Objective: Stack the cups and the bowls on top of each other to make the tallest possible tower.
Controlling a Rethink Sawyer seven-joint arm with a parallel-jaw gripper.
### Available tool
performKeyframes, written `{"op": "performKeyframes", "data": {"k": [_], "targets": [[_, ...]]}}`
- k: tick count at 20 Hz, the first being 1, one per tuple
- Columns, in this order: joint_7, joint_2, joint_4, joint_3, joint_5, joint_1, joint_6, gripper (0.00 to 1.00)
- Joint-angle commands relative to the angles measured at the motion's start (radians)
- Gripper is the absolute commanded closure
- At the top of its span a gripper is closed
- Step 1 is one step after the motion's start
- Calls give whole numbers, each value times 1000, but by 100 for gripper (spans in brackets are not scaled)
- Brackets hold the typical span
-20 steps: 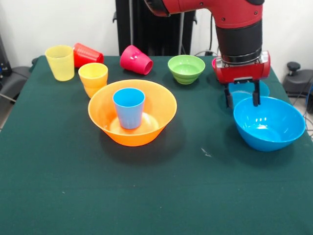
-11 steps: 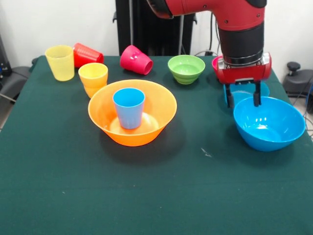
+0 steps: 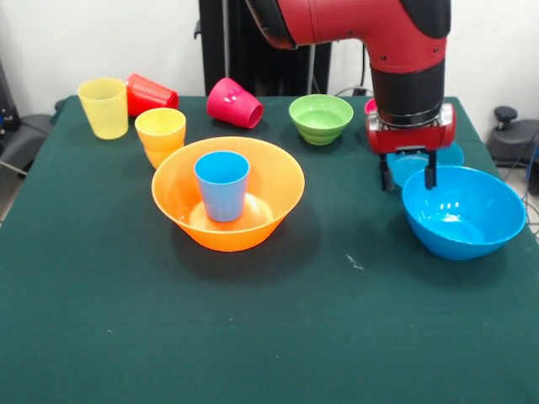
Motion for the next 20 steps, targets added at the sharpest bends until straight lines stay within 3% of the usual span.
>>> {"op": "performKeyframes", "data": {"k": [1,20], "targets": [[123,44,-72,-36,-5,35,-18,0],[112,103,-108,-73,-7,62,-19,0]]}}
